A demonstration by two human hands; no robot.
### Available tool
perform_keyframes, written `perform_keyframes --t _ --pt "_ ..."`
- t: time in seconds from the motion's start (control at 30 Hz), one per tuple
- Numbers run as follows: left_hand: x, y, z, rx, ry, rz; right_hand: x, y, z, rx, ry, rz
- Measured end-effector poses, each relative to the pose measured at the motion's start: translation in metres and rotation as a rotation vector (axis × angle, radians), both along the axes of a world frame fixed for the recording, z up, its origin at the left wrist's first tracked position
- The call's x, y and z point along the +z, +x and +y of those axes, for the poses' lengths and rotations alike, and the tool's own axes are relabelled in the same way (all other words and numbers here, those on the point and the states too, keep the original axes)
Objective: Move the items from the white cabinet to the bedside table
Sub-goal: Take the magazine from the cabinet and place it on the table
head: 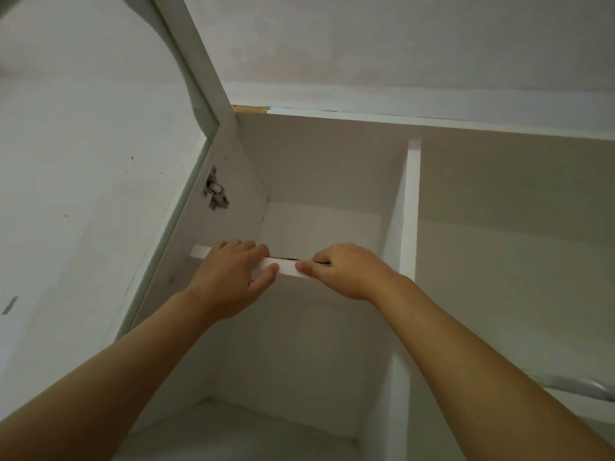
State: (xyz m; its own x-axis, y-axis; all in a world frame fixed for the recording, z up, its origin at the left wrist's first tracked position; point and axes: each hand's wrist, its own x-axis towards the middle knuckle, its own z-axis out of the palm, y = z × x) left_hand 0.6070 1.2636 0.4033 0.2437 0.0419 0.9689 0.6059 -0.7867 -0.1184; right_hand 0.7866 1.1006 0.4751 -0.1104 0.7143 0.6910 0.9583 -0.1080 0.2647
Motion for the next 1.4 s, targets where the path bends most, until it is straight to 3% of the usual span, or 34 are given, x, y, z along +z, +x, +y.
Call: perform_keyframes --t 0.3,0.57,0.8,0.9,1.1,1.4 --pt "0.004 -0.013 -0.031 -0.005 -0.094 0.023 -0.004 -0.009 -0.007 0.013 0.05 0.065" --pt "-0.004 -0.028 -0.062 0.079 0.045 0.019 -0.018 -0.001 -0.036 0.157 0.115 0.053" --pt "-0.015 -0.039 -0.074 0.069 0.083 0.002 -0.032 -0.01 -0.058 0.018 0.271 -0.38" --pt "-0.021 -0.047 -0.078 0.043 0.098 0.018 -0.039 -0.007 -0.065 0.056 0.29 -0.432" --pt "-0.014 -0.054 -0.079 0.051 -0.064 -0.006 -0.048 -0.002 -0.068 0.175 0.317 -0.338" --pt "-0.029 -0.048 -0.07 0.052 -0.096 -0.012 -0.029 -0.015 -0.06 0.164 0.196 0.07"
